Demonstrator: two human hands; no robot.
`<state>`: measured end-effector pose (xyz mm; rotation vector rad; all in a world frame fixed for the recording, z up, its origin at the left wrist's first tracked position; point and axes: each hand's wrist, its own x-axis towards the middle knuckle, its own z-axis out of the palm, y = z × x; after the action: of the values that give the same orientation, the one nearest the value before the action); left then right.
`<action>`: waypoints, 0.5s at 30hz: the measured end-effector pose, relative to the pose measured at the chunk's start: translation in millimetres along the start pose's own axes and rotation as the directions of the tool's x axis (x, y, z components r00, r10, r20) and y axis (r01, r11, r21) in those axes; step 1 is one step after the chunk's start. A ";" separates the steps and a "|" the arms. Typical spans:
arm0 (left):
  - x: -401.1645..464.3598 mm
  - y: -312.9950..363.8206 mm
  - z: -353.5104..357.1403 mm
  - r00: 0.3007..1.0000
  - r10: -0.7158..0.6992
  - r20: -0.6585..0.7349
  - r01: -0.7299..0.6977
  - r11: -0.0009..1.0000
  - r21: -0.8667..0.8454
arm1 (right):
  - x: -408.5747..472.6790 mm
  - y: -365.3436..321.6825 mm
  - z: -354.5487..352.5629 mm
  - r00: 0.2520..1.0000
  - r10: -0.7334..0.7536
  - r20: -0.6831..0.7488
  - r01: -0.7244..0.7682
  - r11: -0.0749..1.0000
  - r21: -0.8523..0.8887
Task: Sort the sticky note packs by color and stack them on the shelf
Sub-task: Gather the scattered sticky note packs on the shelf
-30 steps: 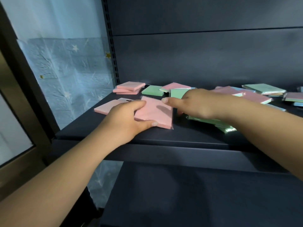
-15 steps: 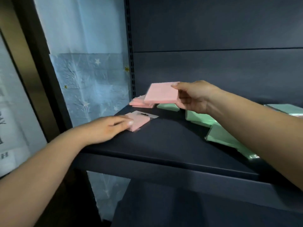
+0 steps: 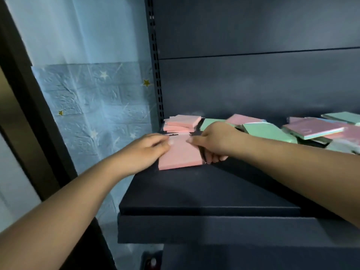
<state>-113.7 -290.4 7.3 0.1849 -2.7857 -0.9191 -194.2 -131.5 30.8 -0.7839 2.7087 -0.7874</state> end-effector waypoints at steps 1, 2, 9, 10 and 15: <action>1.0 -4.1 -0.1 0.999 0.040 0.032 -0.042 0.998 0.054 | -0.7 -1.8 2.3 0.999 -0.022 -0.034 0.017 0.991 -0.133; 2.4 -7.6 0.2 0.996 0.063 0.069 -0.069 0.994 0.081 | -0.5 -1.9 3.2 0.998 -0.035 -0.060 0.022 0.978 -0.208; 5.9 -7.8 4.6 0.986 0.115 0.125 -0.138 0.971 0.195 | 3.7 43.5 -36.5 0.978 -0.058 -0.201 -0.067 0.824 -0.562; 6.7 -5.7 4.0 0.984 0.122 0.127 -0.147 0.966 0.212 | 5.1 52.2 -42.9 0.981 0.029 -0.190 -0.136 0.804 -0.579; 13.2 11.6 9.7 0.969 0.142 0.203 -0.203 0.924 0.323 | 3.6 83.0 -58.6 0.975 0.202 -0.092 -0.220 0.829 -0.514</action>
<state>-129.4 -277.9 8.6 -0.0993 -3.0467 -0.4226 -252.9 -48.6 33.9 -0.5418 3.0054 0.0015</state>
